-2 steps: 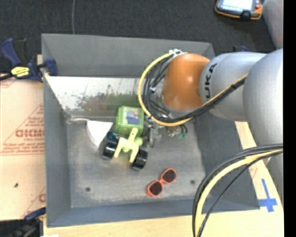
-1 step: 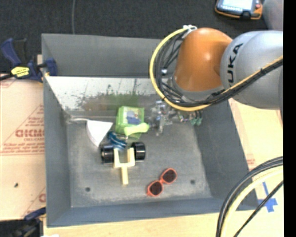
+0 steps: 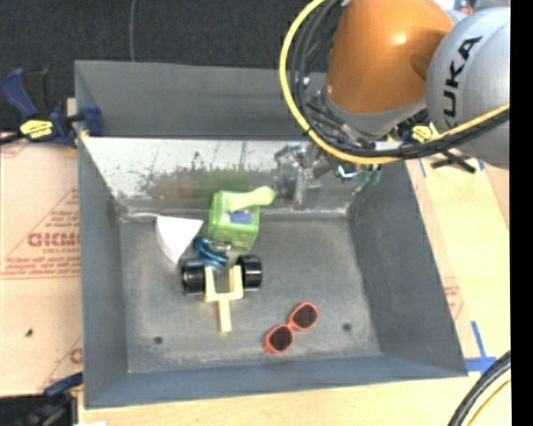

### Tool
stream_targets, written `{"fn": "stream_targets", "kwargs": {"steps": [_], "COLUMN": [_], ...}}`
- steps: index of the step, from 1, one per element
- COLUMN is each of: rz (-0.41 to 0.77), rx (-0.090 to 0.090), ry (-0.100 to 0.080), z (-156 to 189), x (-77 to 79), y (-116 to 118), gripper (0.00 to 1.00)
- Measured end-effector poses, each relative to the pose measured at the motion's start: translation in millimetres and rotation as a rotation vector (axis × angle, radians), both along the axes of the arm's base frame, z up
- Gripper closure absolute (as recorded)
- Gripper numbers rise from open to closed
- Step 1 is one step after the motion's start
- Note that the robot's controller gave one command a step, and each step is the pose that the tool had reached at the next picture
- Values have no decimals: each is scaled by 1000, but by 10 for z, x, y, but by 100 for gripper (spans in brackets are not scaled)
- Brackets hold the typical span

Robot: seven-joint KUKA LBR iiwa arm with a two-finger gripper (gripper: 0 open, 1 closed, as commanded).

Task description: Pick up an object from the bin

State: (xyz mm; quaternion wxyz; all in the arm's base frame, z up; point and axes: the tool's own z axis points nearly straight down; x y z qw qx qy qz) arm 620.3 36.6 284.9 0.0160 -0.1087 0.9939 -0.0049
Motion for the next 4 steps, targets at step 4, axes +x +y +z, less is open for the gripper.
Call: {"fn": "stream_targets", "kwargs": {"steps": [4], "rz": [70], "rx": [-1], "ry": [-16], "z": [698], "x": [-106], "y": [392], "gripper": [100]}}
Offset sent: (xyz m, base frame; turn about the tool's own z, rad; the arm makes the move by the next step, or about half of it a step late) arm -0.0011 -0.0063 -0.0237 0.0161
